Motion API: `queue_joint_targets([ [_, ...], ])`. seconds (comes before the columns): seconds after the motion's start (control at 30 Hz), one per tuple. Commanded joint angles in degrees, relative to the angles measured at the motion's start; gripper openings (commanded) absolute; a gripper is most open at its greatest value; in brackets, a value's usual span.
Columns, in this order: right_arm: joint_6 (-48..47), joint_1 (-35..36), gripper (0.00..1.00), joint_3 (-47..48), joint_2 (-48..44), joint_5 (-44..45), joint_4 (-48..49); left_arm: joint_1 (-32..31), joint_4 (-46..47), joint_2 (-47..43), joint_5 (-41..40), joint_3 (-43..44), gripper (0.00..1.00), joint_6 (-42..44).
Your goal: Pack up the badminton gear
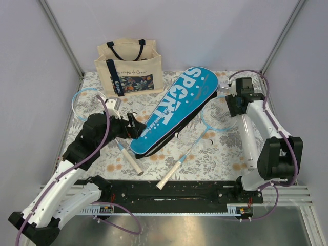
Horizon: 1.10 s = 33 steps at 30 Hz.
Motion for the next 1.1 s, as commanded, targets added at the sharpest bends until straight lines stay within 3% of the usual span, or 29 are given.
queue_joint_targets([
  [0.0, 4.0, 3.7, 0.65, 2.8, -3.2, -5.5, -3.6, -0.2, 1.8, 0.9, 0.0, 4.8, 0.99, -4.1],
  [0.27, 9.4, 4.2, 0.62, 8.4, -5.3, -16.0, -7.9, -0.2, 12.1, 4.3, 7.3, 0.8, 0.99, -12.3],
  [0.47, 12.5, 4.2, 0.61, 16.5, -4.8, -20.5, -14.1, -0.1, 21.9, 14.9, 17.8, 0.2, 0.99, -19.1],
  [0.83, 14.0, 4.1, 0.59, 29.5, -2.5, -23.0, -25.5, -3.9, 36.8, 28.2, 26.9, 3.1, 0.99, -19.1],
  [1.07, 23.0, 4.2, 0.56, 34.6, -3.5, -42.3, -24.6, -7.9, 43.1, 34.3, 28.5, 7.5, 0.99, -19.2],
])
